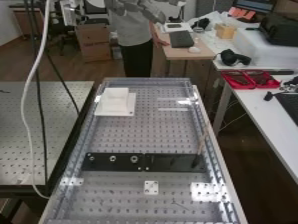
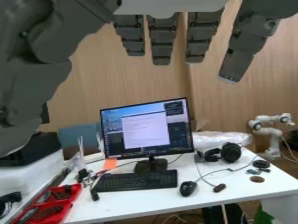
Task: Grab the paper clip and place it in the clear container
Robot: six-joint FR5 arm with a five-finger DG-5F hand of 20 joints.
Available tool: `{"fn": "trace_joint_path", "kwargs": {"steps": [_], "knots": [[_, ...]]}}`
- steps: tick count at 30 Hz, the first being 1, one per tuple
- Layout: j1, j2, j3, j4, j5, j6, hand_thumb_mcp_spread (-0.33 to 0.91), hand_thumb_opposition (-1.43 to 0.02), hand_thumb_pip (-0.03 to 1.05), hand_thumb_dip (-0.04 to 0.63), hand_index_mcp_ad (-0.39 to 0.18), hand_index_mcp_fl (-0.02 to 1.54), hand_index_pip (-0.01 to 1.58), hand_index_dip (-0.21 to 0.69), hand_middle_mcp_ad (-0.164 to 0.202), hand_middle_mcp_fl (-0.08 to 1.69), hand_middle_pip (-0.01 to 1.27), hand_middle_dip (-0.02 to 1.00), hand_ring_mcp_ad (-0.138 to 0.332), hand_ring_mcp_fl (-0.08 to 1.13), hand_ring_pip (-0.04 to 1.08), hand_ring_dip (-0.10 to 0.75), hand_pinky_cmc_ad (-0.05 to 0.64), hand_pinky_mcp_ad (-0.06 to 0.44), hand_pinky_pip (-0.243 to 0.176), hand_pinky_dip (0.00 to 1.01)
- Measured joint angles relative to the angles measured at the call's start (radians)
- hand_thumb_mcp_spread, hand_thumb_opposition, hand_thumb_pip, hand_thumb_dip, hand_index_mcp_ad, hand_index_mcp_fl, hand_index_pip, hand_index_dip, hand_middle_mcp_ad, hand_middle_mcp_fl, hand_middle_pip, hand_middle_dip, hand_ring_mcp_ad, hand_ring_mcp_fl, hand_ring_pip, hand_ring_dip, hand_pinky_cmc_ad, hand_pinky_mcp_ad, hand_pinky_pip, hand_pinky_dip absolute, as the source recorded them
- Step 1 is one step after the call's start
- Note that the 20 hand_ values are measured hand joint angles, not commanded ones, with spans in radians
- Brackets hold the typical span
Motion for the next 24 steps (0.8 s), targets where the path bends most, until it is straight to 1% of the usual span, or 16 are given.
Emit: {"fn": "trace_joint_path", "kwargs": {"steps": [1, 2, 3, 5, 7, 11, 12, 16, 19, 20, 21, 24], "knots": [[-0.001, -0.001, -0.003, 0.002, 0.000, 0.003, 0.24, -0.66, 0.35, 0.040, -0.007, 0.02, 0.08, 0.010, 0.077, 0.01, 0.14, 0.16, 0.155, 0.00, 0.11, 0.087, 0.363, 0.311, -0.075, 0.53], [-0.002, -0.002, -0.011, 0.009, 0.002, 0.007, 0.25, -0.68, 0.35, 0.037, -0.007, 0.02, 0.08, 0.010, 0.075, 0.01, 0.14, 0.17, 0.157, 0.00, 0.11, 0.087, 0.367, 0.314, -0.073, 0.54], [-0.002, -0.004, -0.018, 0.015, 0.003, 0.008, 0.25, -0.68, 0.36, 0.037, -0.007, 0.02, 0.08, 0.010, 0.077, 0.01, 0.14, 0.17, 0.157, 0.00, 0.11, 0.087, 0.367, 0.314, -0.084, 0.54], [-0.004, -0.008, -0.026, 0.023, 0.005, 0.012, 0.25, -0.68, 0.38, 0.040, -0.007, 0.02, 0.08, 0.010, 0.077, 0.01, 0.14, 0.17, 0.157, 0.00, 0.11, 0.087, 0.365, 0.311, -0.091, 0.54], [-0.005, -0.014, -0.034, 0.030, 0.007, 0.018, 0.24, -0.68, 0.39, 0.037, -0.007, 0.02, 0.08, 0.010, 0.077, 0.01, 0.14, 0.17, 0.157, 0.00, 0.11, 0.087, 0.363, 0.311, -0.091, 0.54], [-0.010, -0.030, -0.058, 0.050, 0.014, 0.033, 0.24, -0.70, 0.40, 0.052, -0.007, 0.03, 0.09, 0.012, 0.077, 0.01, 0.14, 0.17, 0.157, 0.00, 0.11, 0.087, 0.361, 0.311, -0.091, 0.55], [-0.011, -0.032, -0.061, 0.053, 0.015, 0.035, 0.24, -0.69, 0.40, 0.063, -0.007, 0.03, 0.08, 0.012, 0.077, 0.01, 0.14, 0.17, 0.157, 0.00, 0.12, 0.087, 0.370, 0.311, -0.091, 0.55], [-0.022, -0.052, -0.079, 0.067, 0.026, 0.051, 0.25, -0.71, 0.45, 0.065, -0.007, 0.03, 0.08, 0.012, 0.077, 0.01, 0.14, 0.17, 0.157, 0.00, 0.12, 0.087, 0.375, 0.314, -0.091, 0.55], [-0.031, -0.069, -0.093, 0.077, 0.035, 0.062, 0.26, -0.73, 0.45, 0.096, -0.007, 0.03, 0.08, 0.010, 0.077, 0.01, 0.14, 0.17, 0.159, 0.00, 0.13, 0.087, 0.375, 0.314, -0.089, 0.55], [-0.034, -0.074, -0.098, 0.082, 0.038, 0.065, 0.26, -0.73, 0.46, 0.105, -0.007, 0.03, 0.08, 0.009, 0.077, 0.01, 0.14, 0.18, 0.159, 0.00, 0.13, 0.087, 0.375, 0.314, -0.101, 0.55], [-0.038, -0.081, -0.103, 0.088, 0.041, 0.070, 0.26, -0.73, 0.47, 0.112, -0.007, 0.03, 0.08, 0.009, 0.077, 0.01, 0.14, 0.18, 0.159, 0.00, 0.13, 0.087, 0.375, 0.314, -0.103, 0.55], [-0.049, -0.098, -0.119, 0.108, 0.047, 0.086, 0.28, -0.72, 0.48, 0.119, -0.007, 0.03, 0.09, 0.009, 0.077, 0.01, 0.14, 0.18, 0.159, 0.00, 0.13, 0.087, 0.375, 0.314, -0.103, 0.55]]}}
